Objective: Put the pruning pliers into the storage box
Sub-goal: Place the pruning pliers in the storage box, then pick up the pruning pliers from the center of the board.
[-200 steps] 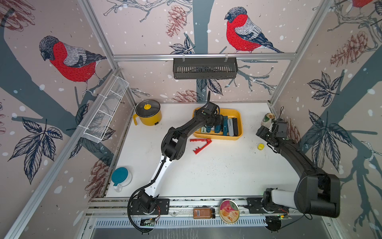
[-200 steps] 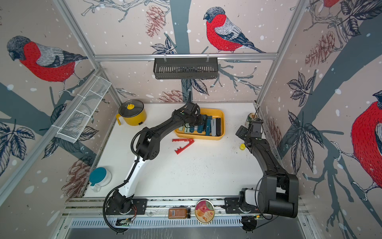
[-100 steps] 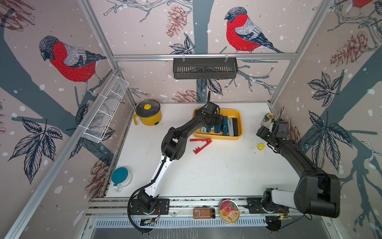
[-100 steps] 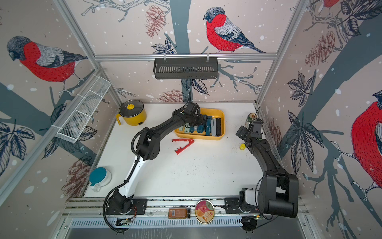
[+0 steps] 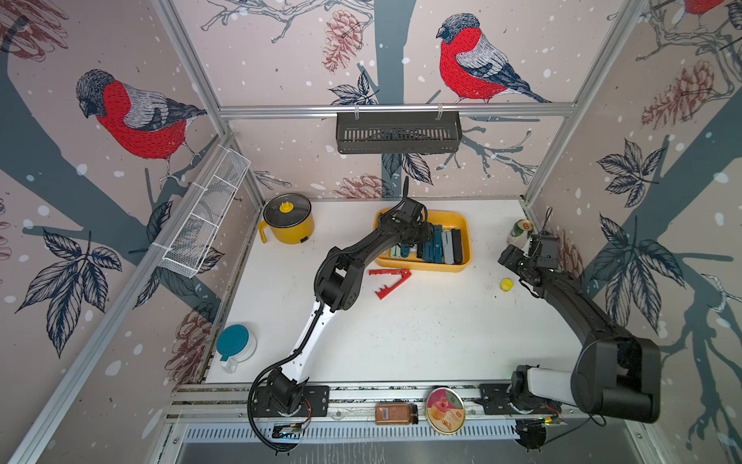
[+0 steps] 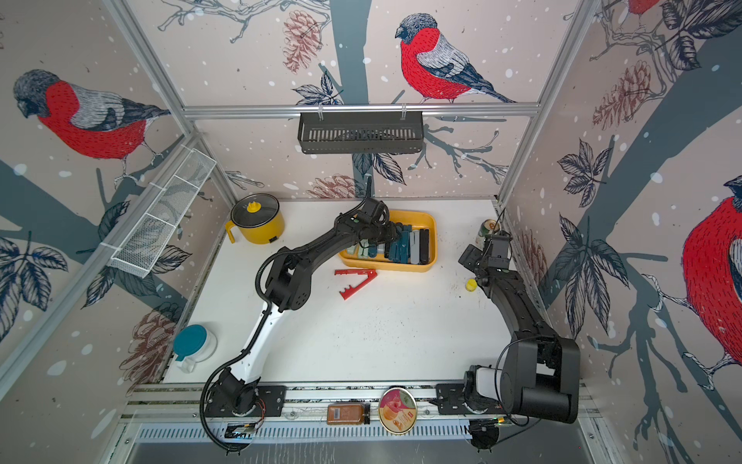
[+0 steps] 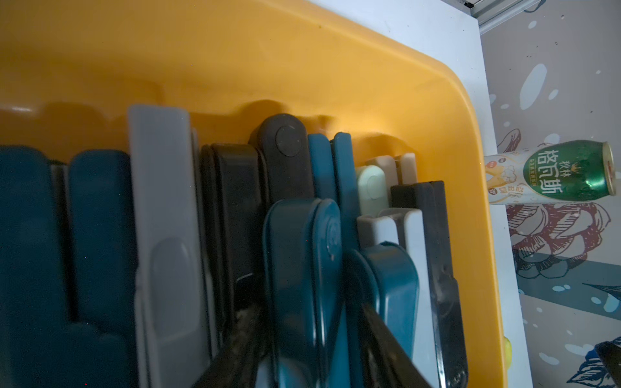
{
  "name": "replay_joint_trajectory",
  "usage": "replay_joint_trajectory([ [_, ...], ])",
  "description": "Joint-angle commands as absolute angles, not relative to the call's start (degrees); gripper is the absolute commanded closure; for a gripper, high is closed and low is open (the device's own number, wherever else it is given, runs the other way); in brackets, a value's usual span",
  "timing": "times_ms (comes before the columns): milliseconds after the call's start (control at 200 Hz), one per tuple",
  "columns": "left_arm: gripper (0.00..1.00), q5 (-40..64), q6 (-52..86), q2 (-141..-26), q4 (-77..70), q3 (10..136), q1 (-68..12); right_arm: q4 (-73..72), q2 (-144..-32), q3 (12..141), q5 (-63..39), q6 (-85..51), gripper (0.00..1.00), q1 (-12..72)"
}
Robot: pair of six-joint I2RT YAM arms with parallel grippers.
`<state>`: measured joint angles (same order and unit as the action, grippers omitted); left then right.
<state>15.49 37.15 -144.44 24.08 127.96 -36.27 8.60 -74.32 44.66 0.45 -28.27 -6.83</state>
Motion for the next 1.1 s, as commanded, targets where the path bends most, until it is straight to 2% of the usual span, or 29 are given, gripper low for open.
replay_joint_trajectory([
  [0, 0.52, 16.23, 37.6, -142.55, 21.66, 128.01, -36.56, 7.76, -74.23, 44.75, 0.3, -27.69, 0.15, -7.06],
  [100, 0.49, 15.74, 37.19, -140.58, 20.78, 127.08, -36.59, 7.82, -74.32, 44.8, 0.27, -27.69, 0.15, -7.02],
  [310, 0.32, 13.41, 33.09, -133.06, 20.02, 120.69, -36.69, 8.31, -73.7, 44.9, -0.71, -26.61, 0.15, -6.86],
  [360, 0.29, 11.54, 30.85, -129.71, 19.59, 116.56, -36.9, 8.54, -73.33, 44.74, -0.36, -26.52, 0.15, -6.86],
  [450, 0.15, 7.75, 27.14, -122.86, 18.19, 106.79, -37.09, 8.89, -72.95, 44.59, 0.0, -26.38, 0.15, -6.93],
  [535, 0.1, 4.78, 24.31, -115.78, 16.33, 95.55, -37.06, 9.1, -72.86, 44.58, 0.33, -26.59, 0.15, -6.94],
  [820, 0.13, 2.21, 18.91, -98.45, 12.37, 67.14, -38.77, 9.35, -72.98, 45.0, 0.44, -27.18, 0.15, -6.81],
  [950, 0.14, -2.37, 16.26, -94.15, 11.22, 60.87, -42.78, 9.52, -72.59, 44.9, 0.61, -27.34, 0.15, -6.74],
  [1096, 0.17, -1.44, 13.91, -94.3, 9.9, 57.88, -45.2, 9.81, -72.38, 44.76, 0.69, -27.35, 0.15, -6.68],
])
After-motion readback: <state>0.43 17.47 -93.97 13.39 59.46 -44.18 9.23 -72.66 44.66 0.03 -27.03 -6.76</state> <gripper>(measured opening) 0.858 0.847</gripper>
